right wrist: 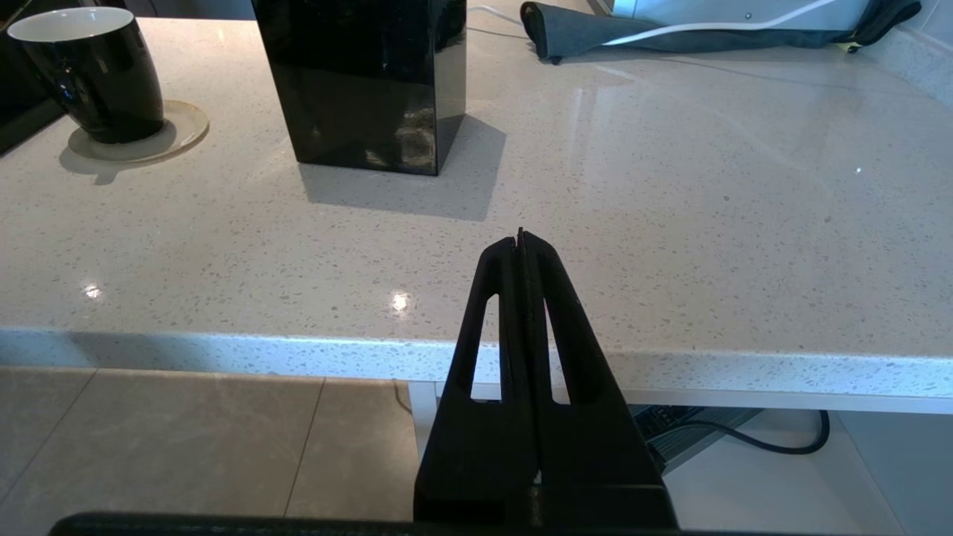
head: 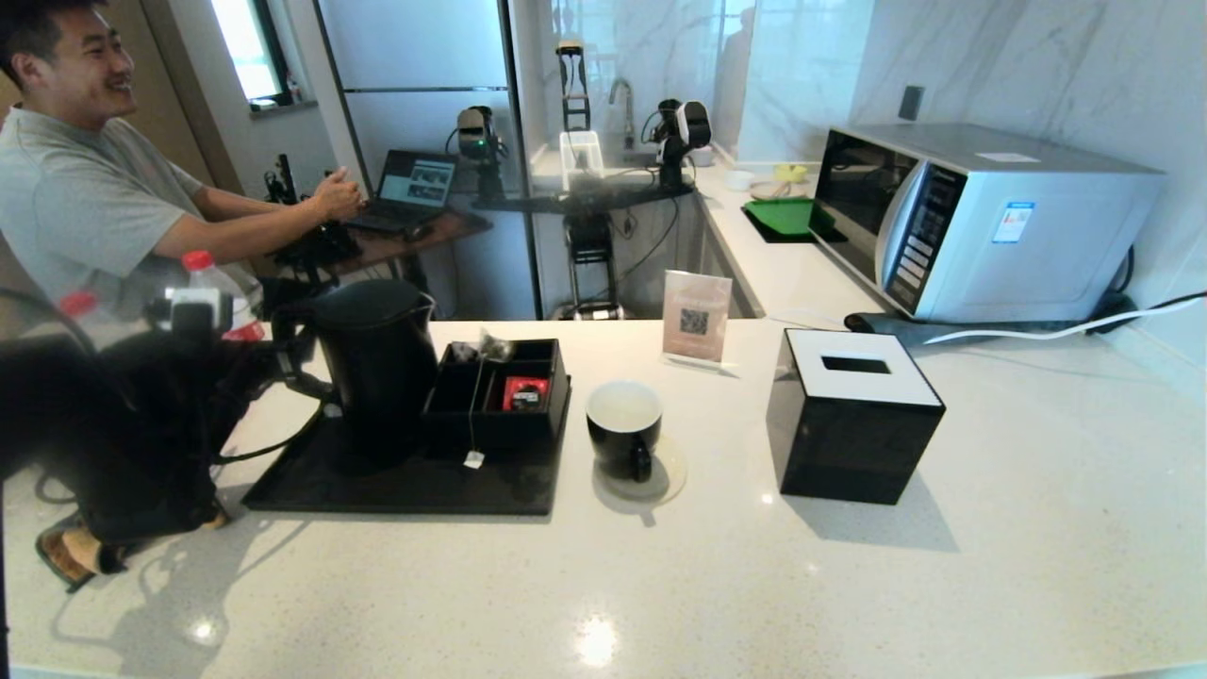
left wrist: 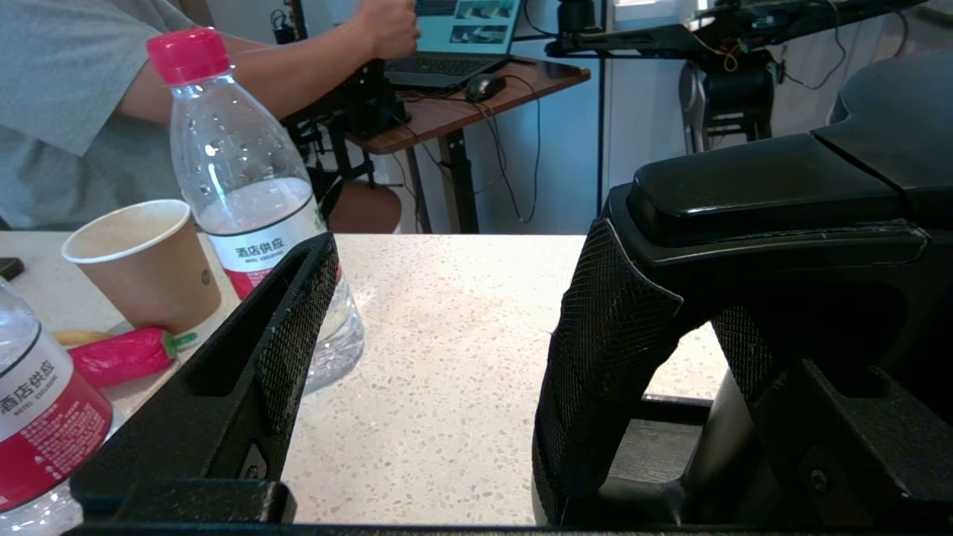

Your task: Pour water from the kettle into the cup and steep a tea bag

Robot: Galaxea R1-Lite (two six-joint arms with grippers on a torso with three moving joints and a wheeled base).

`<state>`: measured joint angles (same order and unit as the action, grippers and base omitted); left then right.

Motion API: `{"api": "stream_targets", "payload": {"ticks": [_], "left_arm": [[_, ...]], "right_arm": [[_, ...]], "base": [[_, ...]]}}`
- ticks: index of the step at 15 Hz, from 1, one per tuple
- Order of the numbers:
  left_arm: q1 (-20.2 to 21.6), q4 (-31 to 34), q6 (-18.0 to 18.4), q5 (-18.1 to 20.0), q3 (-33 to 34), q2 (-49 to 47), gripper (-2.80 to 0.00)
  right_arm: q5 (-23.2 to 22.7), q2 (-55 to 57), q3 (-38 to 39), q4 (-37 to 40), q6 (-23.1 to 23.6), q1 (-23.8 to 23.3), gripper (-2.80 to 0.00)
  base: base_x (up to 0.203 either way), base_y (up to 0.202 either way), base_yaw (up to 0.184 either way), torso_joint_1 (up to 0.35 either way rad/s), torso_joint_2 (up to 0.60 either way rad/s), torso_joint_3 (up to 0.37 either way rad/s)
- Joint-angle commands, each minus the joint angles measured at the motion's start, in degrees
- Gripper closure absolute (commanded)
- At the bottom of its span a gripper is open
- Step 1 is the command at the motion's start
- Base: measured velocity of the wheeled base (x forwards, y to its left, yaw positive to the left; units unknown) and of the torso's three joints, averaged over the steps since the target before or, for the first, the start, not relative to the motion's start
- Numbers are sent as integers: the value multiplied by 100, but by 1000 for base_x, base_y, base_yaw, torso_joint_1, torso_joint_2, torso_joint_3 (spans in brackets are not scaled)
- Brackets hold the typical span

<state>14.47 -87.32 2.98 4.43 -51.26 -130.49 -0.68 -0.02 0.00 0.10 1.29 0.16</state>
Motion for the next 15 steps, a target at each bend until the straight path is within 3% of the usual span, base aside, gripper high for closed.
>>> {"api": "stream_targets", "payload": {"ticks": [1, 3, 4, 15], "left_arm": [[21, -263, 1, 70, 0, -47, -280], [21, -263, 1, 111, -33, -56, -280], [21, -263, 1, 129, -47, -62, 0], [21, -263, -8, 120, -191, -73, 0]], "right_arm": [[-2, 2, 0, -1, 3, 2, 0], [-2, 2, 0, -1, 3, 2, 0], [-2, 2, 0, -1, 3, 2, 0], [-2, 2, 0, -1, 3, 2, 0]], "base": [[0, 0, 0, 0, 0, 0], [0, 0, 0, 0, 0, 0], [0, 0, 0, 0, 0, 0], [0, 0, 0, 0, 0, 0]]}}
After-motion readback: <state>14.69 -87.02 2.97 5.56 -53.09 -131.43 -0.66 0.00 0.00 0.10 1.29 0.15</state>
